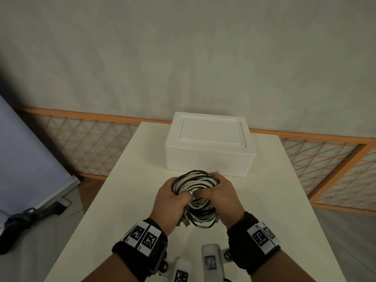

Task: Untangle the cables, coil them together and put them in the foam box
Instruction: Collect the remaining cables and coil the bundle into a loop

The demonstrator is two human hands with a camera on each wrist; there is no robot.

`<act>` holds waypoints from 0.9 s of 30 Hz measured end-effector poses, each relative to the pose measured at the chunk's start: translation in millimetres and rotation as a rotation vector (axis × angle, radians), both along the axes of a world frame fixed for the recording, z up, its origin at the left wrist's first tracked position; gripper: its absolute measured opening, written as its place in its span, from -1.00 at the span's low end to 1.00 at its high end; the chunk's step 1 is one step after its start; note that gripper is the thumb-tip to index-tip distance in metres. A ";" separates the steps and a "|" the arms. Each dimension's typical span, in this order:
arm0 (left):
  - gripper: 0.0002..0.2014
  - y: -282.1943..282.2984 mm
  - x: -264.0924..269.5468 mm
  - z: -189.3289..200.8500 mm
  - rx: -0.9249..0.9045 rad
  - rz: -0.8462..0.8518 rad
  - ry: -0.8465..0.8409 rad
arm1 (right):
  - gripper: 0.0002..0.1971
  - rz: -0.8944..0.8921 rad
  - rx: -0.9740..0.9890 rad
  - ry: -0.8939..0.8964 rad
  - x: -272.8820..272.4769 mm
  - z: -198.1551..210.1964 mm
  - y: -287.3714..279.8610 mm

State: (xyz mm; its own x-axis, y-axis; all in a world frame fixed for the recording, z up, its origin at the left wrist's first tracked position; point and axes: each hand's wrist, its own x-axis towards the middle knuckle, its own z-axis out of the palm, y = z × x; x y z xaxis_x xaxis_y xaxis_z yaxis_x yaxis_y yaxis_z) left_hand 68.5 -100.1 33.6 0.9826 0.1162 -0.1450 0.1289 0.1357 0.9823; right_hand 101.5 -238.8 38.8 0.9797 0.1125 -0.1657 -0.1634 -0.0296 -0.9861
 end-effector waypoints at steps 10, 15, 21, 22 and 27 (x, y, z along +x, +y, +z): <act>-0.58 1.2 2.6 -1.2 -0.199 0.075 -0.005 | -0.64 -0.049 0.053 -0.021 -3.6 -6.1 2.7; -0.63 -0.4 2.3 3.3 -0.277 0.034 -0.025 | -0.78 -0.059 0.153 -0.007 -8.5 3.9 5.0; -0.59 0.2 5.0 6.0 -0.350 -0.010 -0.023 | -0.80 -0.123 0.254 0.026 -5.4 8.7 11.0; -0.57 0.9 6.6 5.5 -0.361 -0.031 -0.013 | -0.78 -0.146 0.247 0.028 -3.6 6.8 12.1; -0.64 6.3 6.2 4.7 -0.419 -0.156 -0.026 | -0.62 -0.153 0.212 0.042 7.5 5.3 10.9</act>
